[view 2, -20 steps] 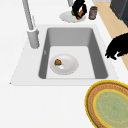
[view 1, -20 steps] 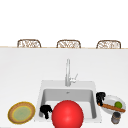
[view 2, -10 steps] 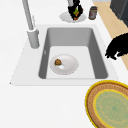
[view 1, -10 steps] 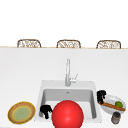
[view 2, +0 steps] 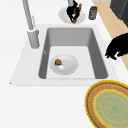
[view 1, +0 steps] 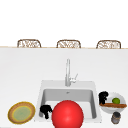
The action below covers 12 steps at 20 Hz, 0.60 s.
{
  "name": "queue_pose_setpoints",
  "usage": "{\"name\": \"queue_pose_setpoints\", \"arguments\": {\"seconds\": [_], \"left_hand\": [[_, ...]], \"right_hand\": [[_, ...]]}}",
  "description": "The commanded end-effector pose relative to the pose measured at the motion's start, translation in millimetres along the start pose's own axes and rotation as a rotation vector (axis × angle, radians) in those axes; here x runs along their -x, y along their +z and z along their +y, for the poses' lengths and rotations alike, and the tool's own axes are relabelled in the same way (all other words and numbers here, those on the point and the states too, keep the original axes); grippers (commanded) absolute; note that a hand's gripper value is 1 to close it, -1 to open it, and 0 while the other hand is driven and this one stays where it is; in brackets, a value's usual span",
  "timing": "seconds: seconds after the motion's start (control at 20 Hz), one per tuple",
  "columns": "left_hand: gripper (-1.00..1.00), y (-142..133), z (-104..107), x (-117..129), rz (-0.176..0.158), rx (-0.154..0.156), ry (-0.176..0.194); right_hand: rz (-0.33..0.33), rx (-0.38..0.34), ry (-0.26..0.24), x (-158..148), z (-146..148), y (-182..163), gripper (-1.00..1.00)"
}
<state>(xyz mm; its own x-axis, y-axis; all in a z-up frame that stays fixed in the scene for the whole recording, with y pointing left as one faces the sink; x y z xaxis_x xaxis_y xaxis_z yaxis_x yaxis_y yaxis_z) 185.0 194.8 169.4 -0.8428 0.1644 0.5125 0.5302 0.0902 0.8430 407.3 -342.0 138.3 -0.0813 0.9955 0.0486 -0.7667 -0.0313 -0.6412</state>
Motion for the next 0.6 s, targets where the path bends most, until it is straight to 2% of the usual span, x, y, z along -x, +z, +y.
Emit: {"name": "queue_pose_setpoints", "arguments": {"seconds": [0.0,0.05,0.1,0.15,0.2,0.4,0.55], "left_hand": [[0.00,0.0,0.0,0.0,0.000,0.000,0.000],[0.00,0.0,0.0,0.0,0.000,0.000,0.000],[0.00,0.0,0.0,0.0,0.000,0.000,0.000],[0.00,0.0,0.0,0.0,0.000,0.000,0.000],[0.00,0.0,0.0,0.0,0.000,0.000,0.000],[0.00,0.0,0.0,0.0,0.000,0.000,0.000],[0.00,0.0,0.0,0.0,0.000,0.000,0.000]], "right_hand": [[-0.045,0.004,0.042,13.2,5.5,-14.7,1.00],[-0.052,0.009,0.033,12.9,3.3,-11.3,1.00],[-0.016,0.014,0.011,5.7,-2.1,-10.9,1.00],[-0.003,0.003,0.007,7.4,-4.2,-10.6,-1.00],[0.005,0.007,-0.006,8.7,-9.0,-8.0,-1.00],[-0.035,0.014,-0.027,23.5,-24.7,7.3,-1.00],[-0.075,0.032,-0.026,25.8,-41.6,15.5,-1.00]]}}
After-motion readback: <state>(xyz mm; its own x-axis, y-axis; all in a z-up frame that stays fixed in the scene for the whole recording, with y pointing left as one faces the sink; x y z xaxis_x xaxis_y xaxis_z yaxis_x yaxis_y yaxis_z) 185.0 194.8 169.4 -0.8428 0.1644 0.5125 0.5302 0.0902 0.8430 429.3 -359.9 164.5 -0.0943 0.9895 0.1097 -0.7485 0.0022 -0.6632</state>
